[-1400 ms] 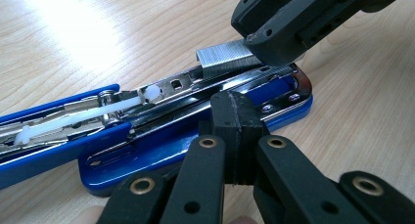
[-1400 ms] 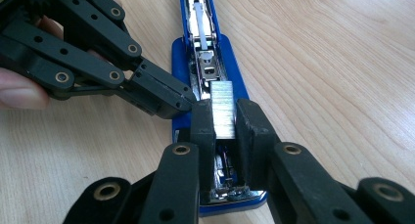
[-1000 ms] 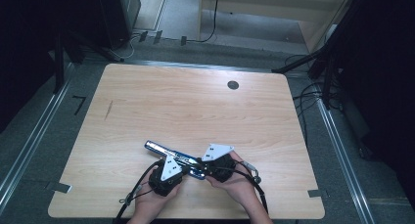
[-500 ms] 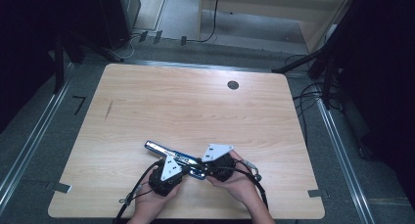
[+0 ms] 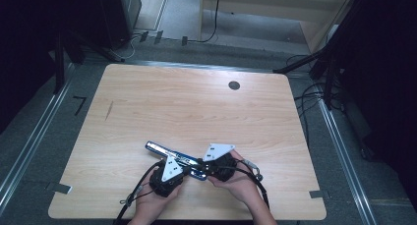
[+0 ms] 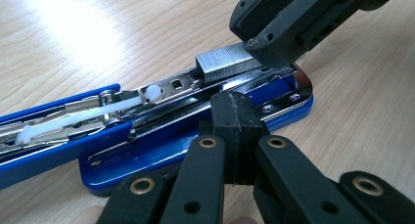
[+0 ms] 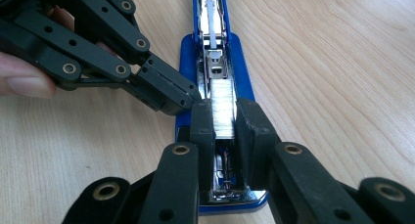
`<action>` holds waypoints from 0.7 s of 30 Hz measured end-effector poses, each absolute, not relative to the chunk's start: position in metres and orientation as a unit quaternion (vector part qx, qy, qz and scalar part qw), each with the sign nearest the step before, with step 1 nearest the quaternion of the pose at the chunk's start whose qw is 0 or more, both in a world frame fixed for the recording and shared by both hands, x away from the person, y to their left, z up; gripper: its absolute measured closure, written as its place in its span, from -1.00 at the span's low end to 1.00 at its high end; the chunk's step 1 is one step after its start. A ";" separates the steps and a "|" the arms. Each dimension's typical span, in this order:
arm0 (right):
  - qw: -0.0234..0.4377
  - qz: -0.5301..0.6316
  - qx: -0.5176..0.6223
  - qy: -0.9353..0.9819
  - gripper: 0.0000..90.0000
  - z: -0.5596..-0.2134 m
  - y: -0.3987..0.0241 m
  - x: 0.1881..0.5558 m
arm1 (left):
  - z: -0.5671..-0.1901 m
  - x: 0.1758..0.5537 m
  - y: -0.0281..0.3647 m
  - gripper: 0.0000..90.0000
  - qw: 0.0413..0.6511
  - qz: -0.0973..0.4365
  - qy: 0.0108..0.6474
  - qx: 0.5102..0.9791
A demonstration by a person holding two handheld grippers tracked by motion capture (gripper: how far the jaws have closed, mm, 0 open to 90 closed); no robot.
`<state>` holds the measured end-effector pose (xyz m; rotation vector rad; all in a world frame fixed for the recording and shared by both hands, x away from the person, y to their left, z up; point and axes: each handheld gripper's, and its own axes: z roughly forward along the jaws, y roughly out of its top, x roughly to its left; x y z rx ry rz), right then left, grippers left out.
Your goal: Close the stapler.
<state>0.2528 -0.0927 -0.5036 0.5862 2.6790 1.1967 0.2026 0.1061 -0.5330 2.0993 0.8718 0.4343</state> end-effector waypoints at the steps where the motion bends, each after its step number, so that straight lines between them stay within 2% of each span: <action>1: 0.075 0.399 0.195 0.893 0.75 -0.504 -0.093 0.253 | -0.533 0.203 0.106 1.00 0.402 0.172 0.345 0.831; 9: 0.074 0.391 0.201 0.895 0.68 -0.504 -0.093 0.253 | -0.533 0.203 0.106 1.00 0.402 0.172 0.345 0.831; 21: 0.061 0.394 0.213 0.892 0.70 -0.506 -0.095 0.255 | -0.533 0.203 0.106 1.00 0.402 0.172 0.345 0.831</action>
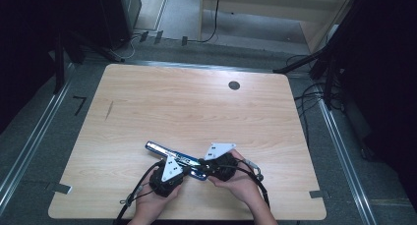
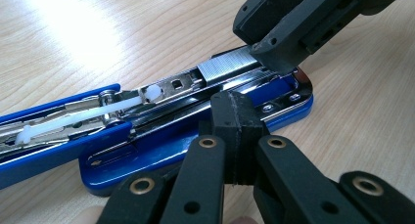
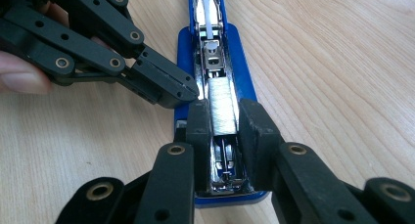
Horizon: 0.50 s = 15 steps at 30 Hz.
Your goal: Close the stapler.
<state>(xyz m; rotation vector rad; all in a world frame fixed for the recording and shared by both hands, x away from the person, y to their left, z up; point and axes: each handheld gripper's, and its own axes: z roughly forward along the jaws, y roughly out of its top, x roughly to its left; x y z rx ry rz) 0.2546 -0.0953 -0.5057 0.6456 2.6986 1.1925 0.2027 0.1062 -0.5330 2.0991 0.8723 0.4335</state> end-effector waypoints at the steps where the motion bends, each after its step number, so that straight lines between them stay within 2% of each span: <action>1: 0.061 0.396 0.214 0.891 0.70 -0.506 -0.095 0.255 | -0.533 0.203 0.106 1.00 0.402 0.171 0.345 0.830; 15: 0.062 0.411 0.240 0.877 0.76 -0.507 -0.096 0.256 | -0.533 0.203 0.106 1.00 0.403 0.171 0.346 0.830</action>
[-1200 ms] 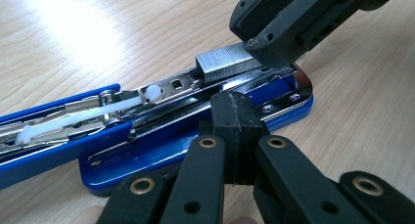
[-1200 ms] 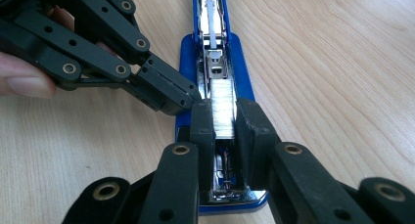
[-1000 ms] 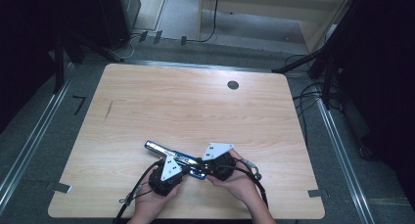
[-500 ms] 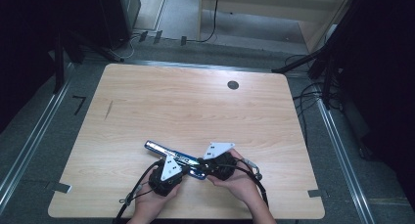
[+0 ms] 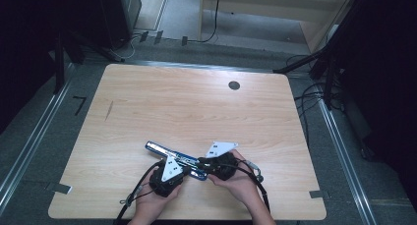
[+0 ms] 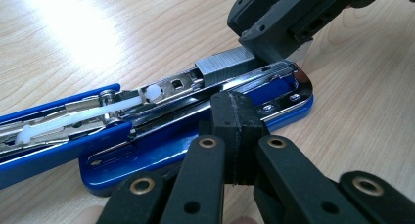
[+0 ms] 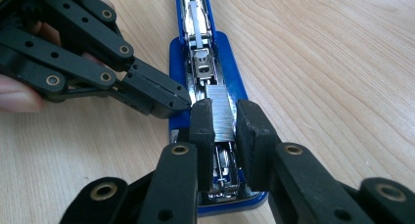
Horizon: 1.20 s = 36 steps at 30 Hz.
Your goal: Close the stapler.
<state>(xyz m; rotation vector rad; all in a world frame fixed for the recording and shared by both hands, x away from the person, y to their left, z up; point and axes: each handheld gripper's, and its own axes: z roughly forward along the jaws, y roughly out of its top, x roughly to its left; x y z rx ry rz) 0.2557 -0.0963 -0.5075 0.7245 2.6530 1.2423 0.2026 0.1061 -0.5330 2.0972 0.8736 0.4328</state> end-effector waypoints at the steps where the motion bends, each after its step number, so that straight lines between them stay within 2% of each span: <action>1: 0.063 0.412 0.239 0.877 0.76 -0.508 -0.096 0.256 | -0.533 0.203 0.106 1.00 0.403 0.171 0.346 0.830; 8: 0.066 0.418 0.236 0.875 0.78 -0.507 -0.096 0.256 | -0.533 0.203 0.106 1.00 0.403 0.169 0.347 0.830; 9: 0.067 0.421 0.237 0.873 0.90 -0.507 -0.096 0.256 | -0.533 0.203 0.106 1.00 0.403 0.169 0.348 0.829; 10: 0.070 0.424 0.241 0.870 0.93 -0.505 -0.097 0.255 | -0.533 0.203 0.106 1.00 0.403 0.169 0.348 0.829; 23: 0.046 0.421 0.267 0.866 0.66 -0.511 -0.097 0.259 | -0.533 0.203 0.107 1.00 0.402 0.169 0.347 0.830; 36: 0.021 0.440 0.281 0.853 0.75 -0.515 -0.100 0.262 | -0.533 0.203 0.106 1.00 0.402 0.170 0.346 0.831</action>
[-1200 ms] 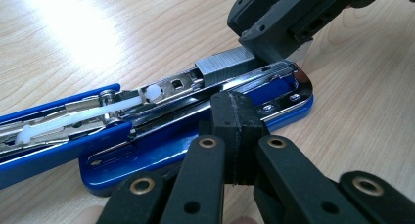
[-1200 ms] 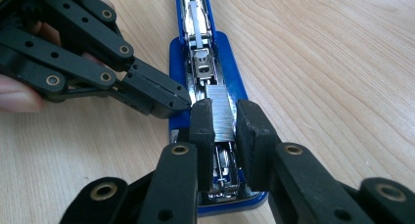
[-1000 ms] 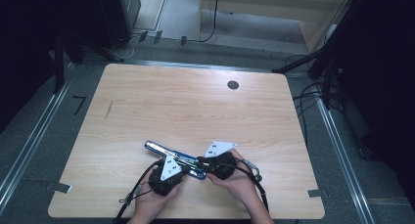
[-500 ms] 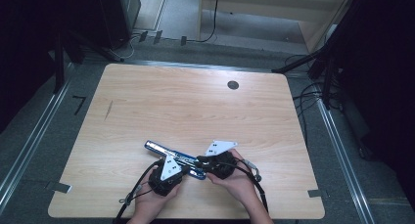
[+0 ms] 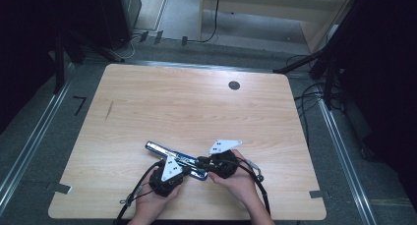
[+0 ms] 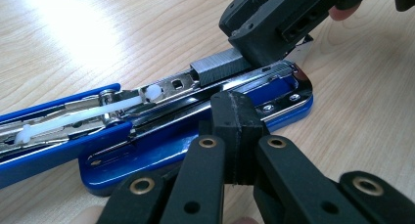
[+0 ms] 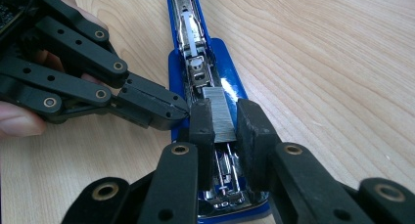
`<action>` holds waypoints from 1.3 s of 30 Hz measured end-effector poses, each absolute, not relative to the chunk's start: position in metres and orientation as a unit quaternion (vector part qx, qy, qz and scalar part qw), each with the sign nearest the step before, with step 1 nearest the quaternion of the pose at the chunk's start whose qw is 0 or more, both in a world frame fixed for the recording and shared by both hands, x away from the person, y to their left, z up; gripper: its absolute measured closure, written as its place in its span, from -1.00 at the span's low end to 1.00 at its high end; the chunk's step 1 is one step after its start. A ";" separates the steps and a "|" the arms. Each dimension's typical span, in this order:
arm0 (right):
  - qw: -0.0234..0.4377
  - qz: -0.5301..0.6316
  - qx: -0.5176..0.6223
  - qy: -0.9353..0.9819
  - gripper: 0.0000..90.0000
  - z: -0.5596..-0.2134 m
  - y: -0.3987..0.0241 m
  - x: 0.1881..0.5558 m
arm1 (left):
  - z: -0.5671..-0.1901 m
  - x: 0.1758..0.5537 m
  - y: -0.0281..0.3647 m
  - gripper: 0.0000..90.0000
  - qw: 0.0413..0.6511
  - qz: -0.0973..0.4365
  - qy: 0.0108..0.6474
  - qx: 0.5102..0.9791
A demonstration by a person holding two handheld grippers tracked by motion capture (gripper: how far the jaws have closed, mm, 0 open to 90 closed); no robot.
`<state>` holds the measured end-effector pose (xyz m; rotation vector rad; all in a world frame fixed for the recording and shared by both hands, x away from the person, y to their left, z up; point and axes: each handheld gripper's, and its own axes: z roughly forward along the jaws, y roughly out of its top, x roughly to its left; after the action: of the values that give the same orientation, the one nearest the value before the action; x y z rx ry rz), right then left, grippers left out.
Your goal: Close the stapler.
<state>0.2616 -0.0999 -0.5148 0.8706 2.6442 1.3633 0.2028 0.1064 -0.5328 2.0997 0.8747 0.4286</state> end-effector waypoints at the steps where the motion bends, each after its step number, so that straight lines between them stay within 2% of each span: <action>1: 0.020 0.441 0.277 0.853 0.76 -0.514 -0.100 0.261 | -0.533 0.203 0.106 1.00 0.402 0.169 0.346 0.831; 12: 0.051 0.436 0.263 0.859 0.76 -0.504 -0.100 0.256 | -0.533 0.203 0.106 1.00 0.403 0.169 0.347 0.830; 39: 0.073 0.410 0.229 0.880 0.77 -0.500 -0.099 0.249 | -0.533 0.203 0.107 1.00 0.403 0.168 0.347 0.830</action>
<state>0.2491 -0.0987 -0.5005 0.6885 2.6424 1.2330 0.2030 0.1066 -0.5329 2.0963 0.8776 0.4251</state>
